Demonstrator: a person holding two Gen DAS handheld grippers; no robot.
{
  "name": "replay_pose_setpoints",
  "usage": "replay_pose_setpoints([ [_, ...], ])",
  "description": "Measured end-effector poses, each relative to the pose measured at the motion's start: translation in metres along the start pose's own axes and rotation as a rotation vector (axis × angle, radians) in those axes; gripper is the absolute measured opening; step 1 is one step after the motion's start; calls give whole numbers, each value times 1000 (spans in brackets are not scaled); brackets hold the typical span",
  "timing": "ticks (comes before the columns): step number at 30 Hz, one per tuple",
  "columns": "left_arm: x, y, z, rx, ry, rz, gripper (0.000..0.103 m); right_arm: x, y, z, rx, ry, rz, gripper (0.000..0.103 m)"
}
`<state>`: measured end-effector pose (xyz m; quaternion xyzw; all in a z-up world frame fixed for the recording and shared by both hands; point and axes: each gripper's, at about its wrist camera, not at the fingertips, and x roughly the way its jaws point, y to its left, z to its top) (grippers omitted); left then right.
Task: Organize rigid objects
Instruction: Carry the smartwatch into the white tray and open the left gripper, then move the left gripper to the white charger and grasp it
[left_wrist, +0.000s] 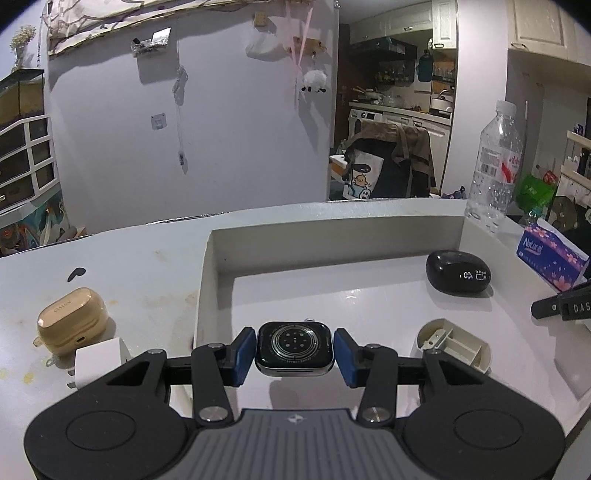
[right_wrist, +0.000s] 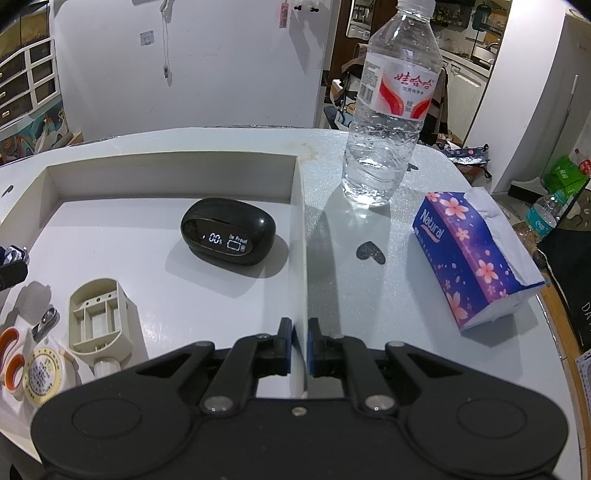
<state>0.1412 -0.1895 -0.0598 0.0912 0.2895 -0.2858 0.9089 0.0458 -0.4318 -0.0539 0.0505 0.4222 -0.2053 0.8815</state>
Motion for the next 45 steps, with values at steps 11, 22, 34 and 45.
replay_pose_setpoints([
  [11,2,3,0,-25,13,-31,48,0,-1,1,-1,3,9,8],
  [22,-8,3,5,-30,-20,-39,69,-1,-4,1,-3,7,27,7],
  [34,-30,12,16,-35,-81,-49,69,0,-10,1,-19,6,69,6],
  [45,-52,58,27,-125,-162,40,69,-1,-10,0,-29,-2,77,6],
])
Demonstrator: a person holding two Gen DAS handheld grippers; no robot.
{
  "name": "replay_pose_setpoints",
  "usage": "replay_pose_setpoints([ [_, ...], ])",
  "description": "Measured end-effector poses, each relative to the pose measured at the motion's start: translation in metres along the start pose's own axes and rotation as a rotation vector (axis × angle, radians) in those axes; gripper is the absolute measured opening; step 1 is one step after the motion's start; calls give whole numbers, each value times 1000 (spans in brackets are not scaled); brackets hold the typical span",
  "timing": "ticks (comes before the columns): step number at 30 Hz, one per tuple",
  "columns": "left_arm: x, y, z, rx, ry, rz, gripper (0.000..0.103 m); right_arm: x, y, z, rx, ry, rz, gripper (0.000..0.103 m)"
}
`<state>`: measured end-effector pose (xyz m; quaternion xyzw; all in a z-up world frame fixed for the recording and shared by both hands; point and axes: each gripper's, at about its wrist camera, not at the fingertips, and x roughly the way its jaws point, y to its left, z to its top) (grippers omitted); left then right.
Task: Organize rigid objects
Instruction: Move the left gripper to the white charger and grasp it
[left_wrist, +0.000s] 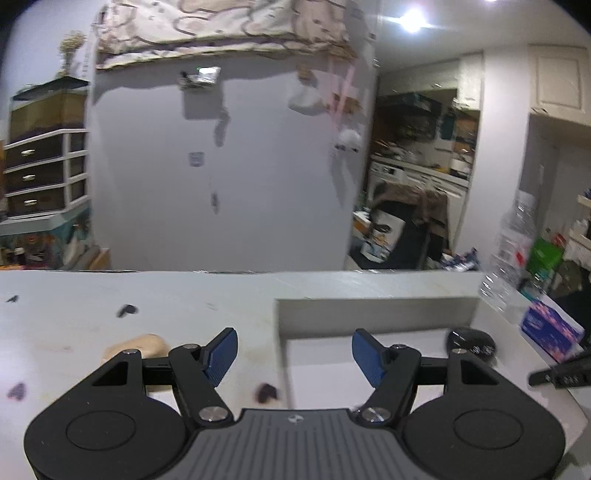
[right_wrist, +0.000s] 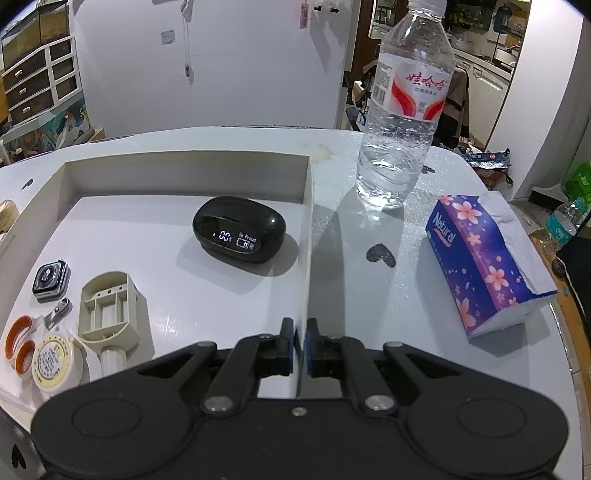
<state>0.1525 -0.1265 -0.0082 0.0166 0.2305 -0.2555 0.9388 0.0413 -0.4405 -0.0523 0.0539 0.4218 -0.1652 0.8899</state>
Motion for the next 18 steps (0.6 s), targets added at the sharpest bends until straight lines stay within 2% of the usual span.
replay_pose_setpoints([
  [5,-8,41,7,-76,-36,87,69,0,0,0,-2,-2,-2,6],
  [9,-13,73,2,-123,-27,161,67,0,0,-1,-4,-6,-2,6],
  [12,-17,89,-19,-125,12,162,65,-1,1,-1,-8,-8,-6,6],
  [15,-10,95,-35,-113,86,167,65,-1,1,-1,-7,-8,-6,6],
  [18,-7,92,-39,-94,94,144,67,-1,2,-1,-5,-8,-7,6],
])
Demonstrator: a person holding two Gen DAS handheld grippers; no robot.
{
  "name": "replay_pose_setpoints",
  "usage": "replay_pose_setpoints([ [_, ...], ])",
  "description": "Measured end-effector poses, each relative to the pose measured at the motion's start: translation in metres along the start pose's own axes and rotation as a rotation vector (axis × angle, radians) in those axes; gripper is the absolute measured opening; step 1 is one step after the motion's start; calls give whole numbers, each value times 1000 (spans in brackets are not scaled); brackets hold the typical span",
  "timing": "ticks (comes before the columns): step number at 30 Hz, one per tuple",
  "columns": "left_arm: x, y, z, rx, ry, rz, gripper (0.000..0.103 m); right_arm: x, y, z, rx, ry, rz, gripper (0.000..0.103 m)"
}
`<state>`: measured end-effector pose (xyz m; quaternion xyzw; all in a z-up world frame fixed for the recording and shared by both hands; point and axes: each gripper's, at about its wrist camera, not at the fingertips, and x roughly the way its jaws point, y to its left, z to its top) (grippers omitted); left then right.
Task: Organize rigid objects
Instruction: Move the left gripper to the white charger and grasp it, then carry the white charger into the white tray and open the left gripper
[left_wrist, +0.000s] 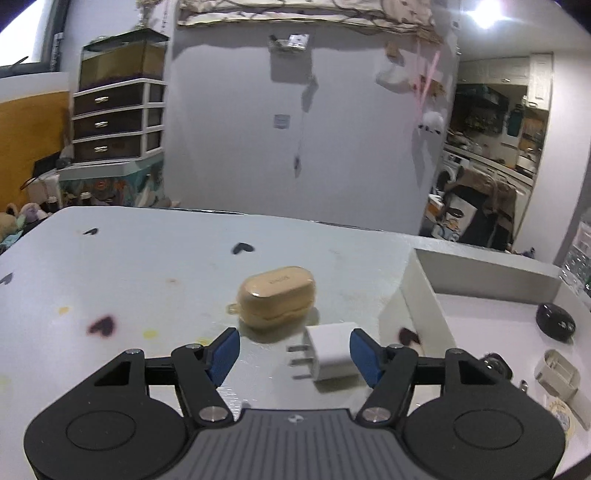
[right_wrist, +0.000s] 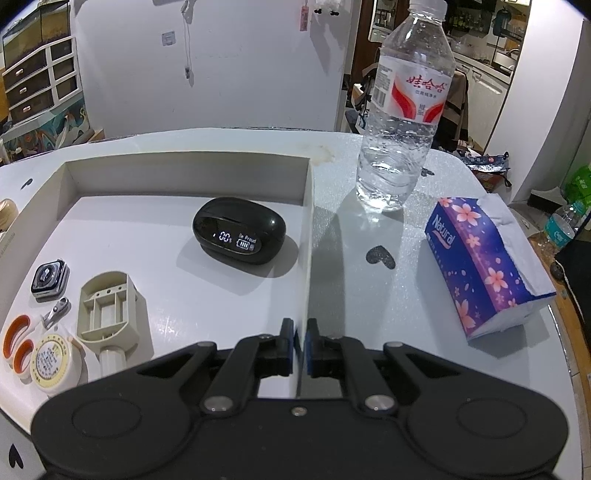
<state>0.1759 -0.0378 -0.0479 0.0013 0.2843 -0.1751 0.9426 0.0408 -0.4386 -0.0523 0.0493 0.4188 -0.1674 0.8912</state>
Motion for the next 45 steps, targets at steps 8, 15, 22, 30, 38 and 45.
replay_pose_setpoints([
  [8,23,-14,-15,-2,30,-27,76,0,1,0,-5,0,-5,7],
  [15,42,-32,-9,-31,43,2,84,0,1,0,-9,0,-9,7],
  [22,55,-32,-12,-22,70,69,73,0,2,0,-11,0,-10,7],
  [30,47,-25,-16,-34,43,61,61,0,2,0,-11,0,-11,7],
  [38,1,-15,3,-92,-125,84,60,0,2,0,-15,0,-13,7],
  [45,-35,-51,29,-79,-207,-71,60,0,2,0,-11,0,-11,7],
])
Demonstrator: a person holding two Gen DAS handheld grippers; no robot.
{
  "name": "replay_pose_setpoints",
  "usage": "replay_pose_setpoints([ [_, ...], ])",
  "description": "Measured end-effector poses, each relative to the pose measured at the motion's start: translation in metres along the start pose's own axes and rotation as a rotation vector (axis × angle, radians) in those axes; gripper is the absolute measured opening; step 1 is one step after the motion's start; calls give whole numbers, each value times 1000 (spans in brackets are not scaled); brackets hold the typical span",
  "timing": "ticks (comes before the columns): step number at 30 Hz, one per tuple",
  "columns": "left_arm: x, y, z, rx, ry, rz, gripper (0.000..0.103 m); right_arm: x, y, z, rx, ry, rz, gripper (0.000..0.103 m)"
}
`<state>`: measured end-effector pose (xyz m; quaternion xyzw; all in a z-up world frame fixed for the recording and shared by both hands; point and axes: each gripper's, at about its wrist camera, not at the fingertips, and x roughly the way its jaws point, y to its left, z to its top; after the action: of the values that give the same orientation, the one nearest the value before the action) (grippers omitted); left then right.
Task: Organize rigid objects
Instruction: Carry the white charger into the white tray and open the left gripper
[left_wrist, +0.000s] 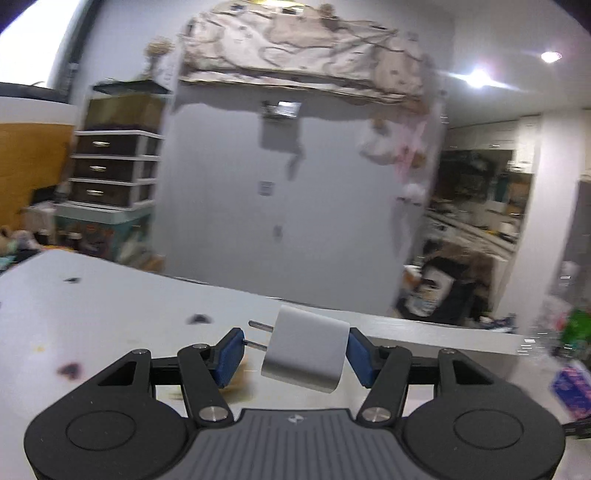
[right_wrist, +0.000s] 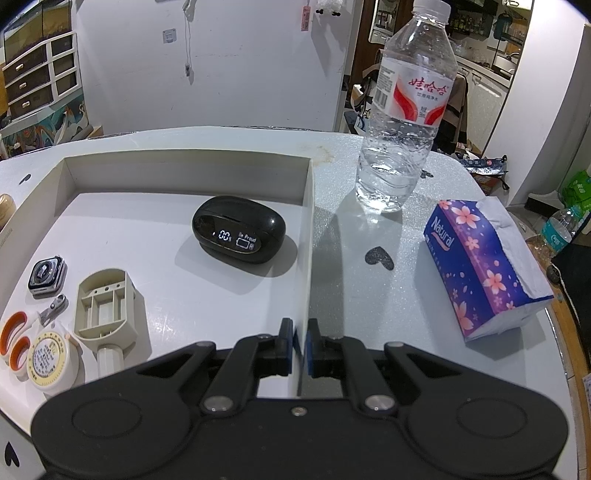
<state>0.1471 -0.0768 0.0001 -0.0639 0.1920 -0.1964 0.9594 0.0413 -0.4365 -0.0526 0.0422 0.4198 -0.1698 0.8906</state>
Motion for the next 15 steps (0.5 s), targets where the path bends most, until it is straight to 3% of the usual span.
replay_pose_setpoints([
  [10,36,-125,-3,123,144,-242,61,0,-1,0,2,0,1,7],
  [15,72,-174,-18,180,258,-291,61,0,-2,0,8,0,6,7],
])
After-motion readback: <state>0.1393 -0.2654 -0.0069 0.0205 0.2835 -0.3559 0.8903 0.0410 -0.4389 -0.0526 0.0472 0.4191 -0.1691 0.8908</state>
